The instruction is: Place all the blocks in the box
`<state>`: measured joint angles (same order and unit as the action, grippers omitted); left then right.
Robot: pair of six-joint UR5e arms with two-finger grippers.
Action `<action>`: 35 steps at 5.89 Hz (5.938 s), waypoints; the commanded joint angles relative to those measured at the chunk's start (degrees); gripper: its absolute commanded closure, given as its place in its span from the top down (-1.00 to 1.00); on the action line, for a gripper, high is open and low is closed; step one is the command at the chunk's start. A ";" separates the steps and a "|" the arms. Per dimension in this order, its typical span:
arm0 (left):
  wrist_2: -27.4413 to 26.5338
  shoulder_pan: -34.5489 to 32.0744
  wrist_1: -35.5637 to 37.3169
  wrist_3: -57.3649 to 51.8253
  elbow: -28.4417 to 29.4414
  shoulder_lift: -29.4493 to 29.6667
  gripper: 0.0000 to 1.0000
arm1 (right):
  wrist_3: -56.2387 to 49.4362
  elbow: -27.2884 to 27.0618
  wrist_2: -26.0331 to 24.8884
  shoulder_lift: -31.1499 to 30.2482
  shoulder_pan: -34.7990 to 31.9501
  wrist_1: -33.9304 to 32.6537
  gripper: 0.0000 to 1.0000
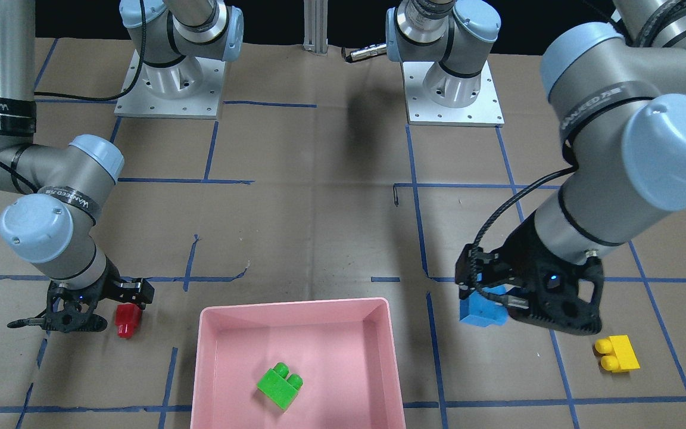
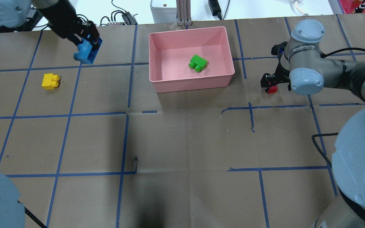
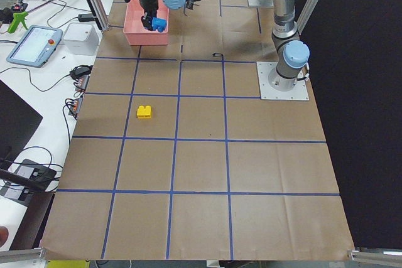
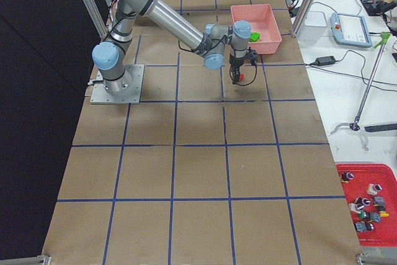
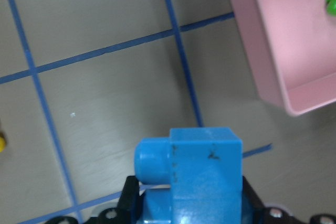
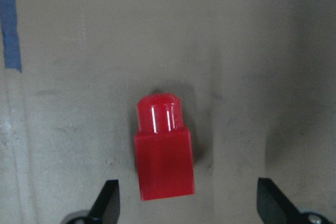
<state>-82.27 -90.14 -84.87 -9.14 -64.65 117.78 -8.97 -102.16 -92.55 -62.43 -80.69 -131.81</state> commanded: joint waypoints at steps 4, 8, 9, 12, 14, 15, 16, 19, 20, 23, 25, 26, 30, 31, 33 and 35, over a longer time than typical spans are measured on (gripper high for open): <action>-4.72 -10.31 15.41 12.92 9.63 19.07 0.34 | -1.05 0.82 3.96 0.83 -0.26 -0.11 -0.61; -5.18 -7.62 8.38 12.40 9.28 9.18 0.98 | -1.75 1.60 3.96 -5.40 -0.43 0.85 -0.93; -5.18 -2.02 2.32 11.00 8.23 4.61 0.98 | -6.45 7.09 4.22 -6.90 -4.09 2.07 -0.93; -4.83 15.99 2.51 -0.27 -1.86 -0.70 0.98 | -9.75 30.29 11.41 4.99 -18.15 0.95 -0.93; -4.48 24.81 2.43 -7.63 -2.41 1.04 0.98 | -9.75 35.09 14.50 9.17 -19.51 1.81 -0.72; -4.82 26.06 2.95 -7.91 -3.72 3.49 0.97 | -10.28 35.53 14.07 8.91 -19.59 2.43 0.98; -4.83 27.46 6.18 -9.65 -5.12 6.47 0.95 | -10.45 35.62 14.59 8.65 -19.51 2.78 1.00; -5.00 27.48 17.17 -14.74 -6.63 12.63 0.95 | -10.37 35.10 13.89 2.28 -18.29 20.97 1.00; -5.00 27.39 17.89 -15.29 -7.07 14.22 0.95 | -9.93 34.57 11.10 -3.34 -17.84 35.08 1.00; -5.09 27.48 22.19 -17.31 -10.13 16.61 0.87 | 4.97 33.00 3.61 -14.61 -17.67 54.12 1.00; -6.22 27.56 22.29 -17.23 -10.94 15.91 0.40 | 8.16 24.43 3.78 -23.21 -16.61 55.97 0.90; -6.75 27.56 22.29 -17.14 -10.94 15.56 0.01 | 8.52 17.33 3.61 -27.87 -15.65 50.65 0.99; -9.31 27.22 7.45 -16.43 -5.60 4.45 -0.57 | 8.00 5.56 3.69 -36.36 -13.37 40.23 0.99; -8.44 26.60 -0.91 -16.26 -3.31 0.30 -0.57 | 7.83 5.56 3.95 -36.27 -10.83 40.40 0.99; -4.31 19.19 -4.60 -3.43 -1.01 -0.18 -0.57 | 7.74 5.65 4.13 -36.27 -9.14 40.58 0.99; -2.04 4.26 -3.81 20.28 1.70 1.22 -0.57 | 7.74 5.21 4.22 -36.27 -9.14 40.67 0.99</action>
<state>-85.83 -79.09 -88.81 0.47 -64.40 118.25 -1.23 -96.80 -88.41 -98.70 -89.86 -91.18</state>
